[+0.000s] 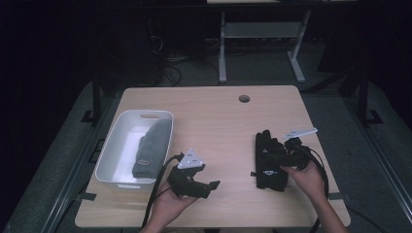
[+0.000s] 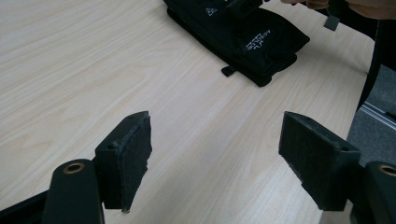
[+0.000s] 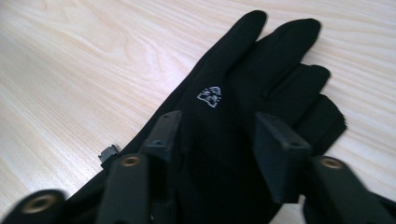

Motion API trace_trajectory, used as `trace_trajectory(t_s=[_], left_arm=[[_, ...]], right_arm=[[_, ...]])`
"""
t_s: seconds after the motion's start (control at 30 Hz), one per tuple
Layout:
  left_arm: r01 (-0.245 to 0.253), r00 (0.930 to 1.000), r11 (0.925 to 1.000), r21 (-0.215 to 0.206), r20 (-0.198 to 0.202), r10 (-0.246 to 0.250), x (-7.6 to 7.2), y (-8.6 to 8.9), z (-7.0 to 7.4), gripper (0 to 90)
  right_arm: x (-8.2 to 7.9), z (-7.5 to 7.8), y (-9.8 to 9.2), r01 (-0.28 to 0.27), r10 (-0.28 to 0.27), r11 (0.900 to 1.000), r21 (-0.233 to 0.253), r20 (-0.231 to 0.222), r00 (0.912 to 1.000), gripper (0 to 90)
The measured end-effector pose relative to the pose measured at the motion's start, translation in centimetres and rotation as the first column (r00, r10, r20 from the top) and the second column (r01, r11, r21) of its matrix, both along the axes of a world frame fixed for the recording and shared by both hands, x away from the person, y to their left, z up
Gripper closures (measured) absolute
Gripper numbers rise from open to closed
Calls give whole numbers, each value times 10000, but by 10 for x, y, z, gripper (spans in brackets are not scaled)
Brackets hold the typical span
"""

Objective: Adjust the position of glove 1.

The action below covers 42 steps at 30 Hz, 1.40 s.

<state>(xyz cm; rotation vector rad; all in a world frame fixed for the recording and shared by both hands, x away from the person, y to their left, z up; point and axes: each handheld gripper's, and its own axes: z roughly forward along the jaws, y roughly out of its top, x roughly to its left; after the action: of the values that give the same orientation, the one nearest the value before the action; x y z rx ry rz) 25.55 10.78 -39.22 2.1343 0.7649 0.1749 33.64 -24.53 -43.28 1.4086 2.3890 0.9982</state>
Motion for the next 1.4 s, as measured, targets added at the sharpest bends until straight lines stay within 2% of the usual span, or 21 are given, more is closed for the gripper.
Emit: trace_trajectory(t_s=[0.17,0.23,0.4,0.43,0.5,0.6,0.77,0.93,1.13,1.3,1.4], left_arm=[[203,9997,9997,112,-136,-201,1,-10,-3,251],[252,9995,9997,25,-186,-251,3,-16,-5,251],[410,9983,9991,-104,-418,-414,10,-36,-9,253],[417,9978,9990,-149,-509,-424,12,-41,-11,253],[575,9965,9982,-149,-602,-583,15,-50,-14,253],[601,9948,9977,-299,-801,-624,20,-64,-19,253],[587,9920,9976,-373,-1098,-625,30,-84,-28,255],[536,9836,9974,-479,-1695,-610,39,-100,-38,260],[608,9691,9959,-665,-2350,-748,49,-116,-52,295],[542,9586,9965,-632,-2762,-697,54,-126,-59,319],[473,9516,9967,-660,-3003,-651,57,-129,-63,327]], right_arm=[[1,2,-13,362,-363,9990,269,45,9993,393],[3,3,-18,447,-449,9984,356,42,9990,382],[11,4,-29,743,-727,9957,545,-322,9968,338],[12,4,-32,768,-753,9949,657,-250,9968,331],[15,2,-36,858,-821,9919,936,-421,9957,309],[19,-2,-41,930,-879,9914,923,-573,9945,294],[26,-6,-48,1060,-979,9874,1177,-729,9925,285],[33,-9,-46,972,-870,9889,1123,-925,9919,284],[42,-13,-41,948,-833,9906,988,-1142,9900,288],[47,-22,-37,979,-896,9939,513,-1444,9854,321],[49,-26,-37,999,-898,9935,541,-1653,9822,372]])
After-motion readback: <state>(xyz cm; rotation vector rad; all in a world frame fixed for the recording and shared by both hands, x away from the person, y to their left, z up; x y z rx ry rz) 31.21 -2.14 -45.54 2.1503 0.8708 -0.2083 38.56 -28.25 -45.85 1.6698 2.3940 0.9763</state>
